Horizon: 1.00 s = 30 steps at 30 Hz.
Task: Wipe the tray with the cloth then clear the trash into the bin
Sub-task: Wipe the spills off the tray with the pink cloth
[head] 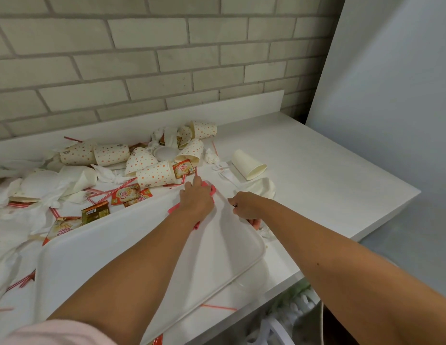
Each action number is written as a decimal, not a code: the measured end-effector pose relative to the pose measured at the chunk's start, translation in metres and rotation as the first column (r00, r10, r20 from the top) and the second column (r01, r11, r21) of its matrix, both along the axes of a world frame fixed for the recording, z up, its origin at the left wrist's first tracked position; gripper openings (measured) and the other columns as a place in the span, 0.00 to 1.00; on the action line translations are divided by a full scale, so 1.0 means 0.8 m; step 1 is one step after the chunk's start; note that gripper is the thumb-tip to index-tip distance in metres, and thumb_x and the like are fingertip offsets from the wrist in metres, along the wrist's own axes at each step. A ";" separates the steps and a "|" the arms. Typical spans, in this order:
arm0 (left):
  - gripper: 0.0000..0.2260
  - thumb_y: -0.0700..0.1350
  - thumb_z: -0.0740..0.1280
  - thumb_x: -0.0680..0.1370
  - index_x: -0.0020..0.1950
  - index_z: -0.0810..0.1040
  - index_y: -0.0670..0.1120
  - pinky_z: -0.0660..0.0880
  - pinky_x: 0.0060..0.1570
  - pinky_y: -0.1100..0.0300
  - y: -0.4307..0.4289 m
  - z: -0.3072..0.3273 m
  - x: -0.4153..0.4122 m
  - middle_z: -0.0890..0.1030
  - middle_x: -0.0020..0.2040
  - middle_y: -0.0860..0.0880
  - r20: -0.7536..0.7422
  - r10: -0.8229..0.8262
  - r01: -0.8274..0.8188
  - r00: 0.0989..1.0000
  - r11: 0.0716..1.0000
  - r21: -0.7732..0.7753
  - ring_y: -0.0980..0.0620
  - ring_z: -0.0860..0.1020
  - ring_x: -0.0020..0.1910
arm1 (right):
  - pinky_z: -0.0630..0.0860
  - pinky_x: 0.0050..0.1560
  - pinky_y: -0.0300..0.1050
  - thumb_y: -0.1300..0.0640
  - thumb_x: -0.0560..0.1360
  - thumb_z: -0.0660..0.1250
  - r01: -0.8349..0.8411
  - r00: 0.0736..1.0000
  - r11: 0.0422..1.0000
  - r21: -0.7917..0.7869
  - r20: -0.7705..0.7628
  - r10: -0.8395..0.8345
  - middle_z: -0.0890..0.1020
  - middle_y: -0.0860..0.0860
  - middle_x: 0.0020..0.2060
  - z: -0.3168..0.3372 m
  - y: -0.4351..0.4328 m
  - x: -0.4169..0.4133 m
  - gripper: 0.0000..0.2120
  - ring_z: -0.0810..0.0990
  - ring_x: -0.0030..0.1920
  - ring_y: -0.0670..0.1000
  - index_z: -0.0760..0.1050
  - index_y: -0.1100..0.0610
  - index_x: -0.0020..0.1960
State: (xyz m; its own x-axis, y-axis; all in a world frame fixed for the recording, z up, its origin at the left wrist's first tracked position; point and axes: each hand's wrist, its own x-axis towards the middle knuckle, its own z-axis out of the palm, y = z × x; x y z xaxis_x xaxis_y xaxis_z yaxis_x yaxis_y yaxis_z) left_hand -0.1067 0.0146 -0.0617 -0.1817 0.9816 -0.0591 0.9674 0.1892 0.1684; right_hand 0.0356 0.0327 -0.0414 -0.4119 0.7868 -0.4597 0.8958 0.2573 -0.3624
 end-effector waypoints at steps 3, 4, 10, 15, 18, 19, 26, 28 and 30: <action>0.16 0.45 0.56 0.81 0.68 0.71 0.52 0.63 0.62 0.51 -0.010 -0.001 -0.010 0.66 0.64 0.47 0.050 -0.141 0.140 0.989 0.990 0.019 0.45 0.65 0.63 | 0.73 0.26 0.44 0.68 0.79 0.51 0.001 1.000 1.000 -0.025 -0.004 -0.001 0.71 0.55 0.33 -0.002 0.002 0.000 0.13 0.73 0.24 0.55 0.68 0.54 0.51; 0.16 0.45 0.57 0.80 0.66 0.73 0.53 0.63 0.61 0.52 -0.013 0.000 -0.017 0.67 0.63 0.48 0.058 -0.162 0.160 0.985 0.986 0.039 0.46 0.64 0.63 | 0.74 0.26 0.44 0.68 0.79 0.51 0.007 1.000 1.000 -0.030 -0.006 -0.007 0.71 0.55 0.33 -0.002 0.001 0.000 0.13 0.73 0.25 0.55 0.69 0.53 0.54; 0.15 0.45 0.56 0.80 0.63 0.76 0.45 0.68 0.61 0.53 -0.010 -0.008 -0.050 0.69 0.64 0.46 0.028 0.030 -0.033 0.999 0.990 0.139 0.45 0.65 0.61 | 0.76 0.32 0.46 0.68 0.79 0.49 0.006 1.000 0.999 -0.051 -0.014 -0.006 0.70 0.55 0.34 -0.001 0.000 0.001 0.24 0.72 0.25 0.54 0.60 0.56 0.74; 0.16 0.41 0.56 0.81 0.66 0.72 0.39 0.61 0.66 0.54 0.000 -0.001 -0.031 0.68 0.67 0.42 0.123 0.044 -0.061 0.991 0.988 0.141 0.43 0.65 0.64 | 0.78 0.37 0.48 0.68 0.78 0.50 0.018 0.999 0.998 -0.064 -0.028 -0.019 0.71 0.56 0.34 -0.001 0.001 0.001 0.21 0.73 0.25 0.55 0.62 0.60 0.71; 0.16 0.41 0.54 0.81 0.68 0.70 0.41 0.57 0.69 0.54 0.007 0.005 -0.016 0.69 0.68 0.43 0.168 -0.006 -0.012 0.986 0.994 0.106 0.44 0.65 0.67 | 0.79 0.38 0.50 0.69 0.78 0.50 0.029 0.999 0.998 -0.059 -0.022 -0.030 0.72 0.56 0.33 -0.003 0.003 -0.001 0.18 0.73 0.24 0.55 0.66 0.62 0.66; 0.16 0.40 0.53 0.81 0.67 0.71 0.41 0.57 0.69 0.54 0.007 0.007 -0.011 0.70 0.68 0.44 0.181 -0.023 0.007 0.983 0.996 0.086 0.45 0.64 0.67 | 0.78 0.36 0.49 0.68 0.78 0.50 0.032 0.999 0.998 -0.052 -0.018 -0.033 0.73 0.57 0.32 -0.004 0.003 -0.002 0.18 0.73 0.24 0.55 0.66 0.63 0.66; 0.15 0.38 0.54 0.80 0.65 0.71 0.42 0.63 0.63 0.55 -0.009 -0.001 0.004 0.72 0.66 0.44 0.263 -0.101 0.090 0.959 0.994 0.054 0.43 0.65 0.64 | 0.75 0.29 0.45 0.69 0.77 0.52 0.029 0.999 0.999 -0.020 0.020 -0.028 0.76 0.60 0.36 -0.008 0.005 -0.008 0.15 0.77 0.28 0.57 0.70 0.64 0.60; 0.15 0.37 0.55 0.79 0.65 0.71 0.42 0.64 0.63 0.55 -0.028 -0.003 0.011 0.73 0.65 0.45 0.292 -0.152 0.131 0.944 0.987 0.088 0.44 0.65 0.64 | 0.75 0.29 0.45 0.68 0.78 0.52 0.011 1.000 1.000 -0.015 0.020 -0.011 0.74 0.56 0.32 -0.006 0.004 -0.009 0.13 0.75 0.27 0.54 0.70 0.60 0.58; 0.16 0.36 0.55 0.79 0.65 0.72 0.44 0.64 0.62 0.57 -0.045 -0.009 0.015 0.73 0.65 0.46 0.301 -0.218 0.191 0.928 0.975 0.116 0.45 0.65 0.63 | 0.76 0.27 0.44 0.66 0.79 0.52 0.004 1.000 1.000 -0.024 0.025 -0.004 0.74 0.56 0.31 -0.003 0.003 -0.008 0.12 0.75 0.26 0.53 0.72 0.61 0.58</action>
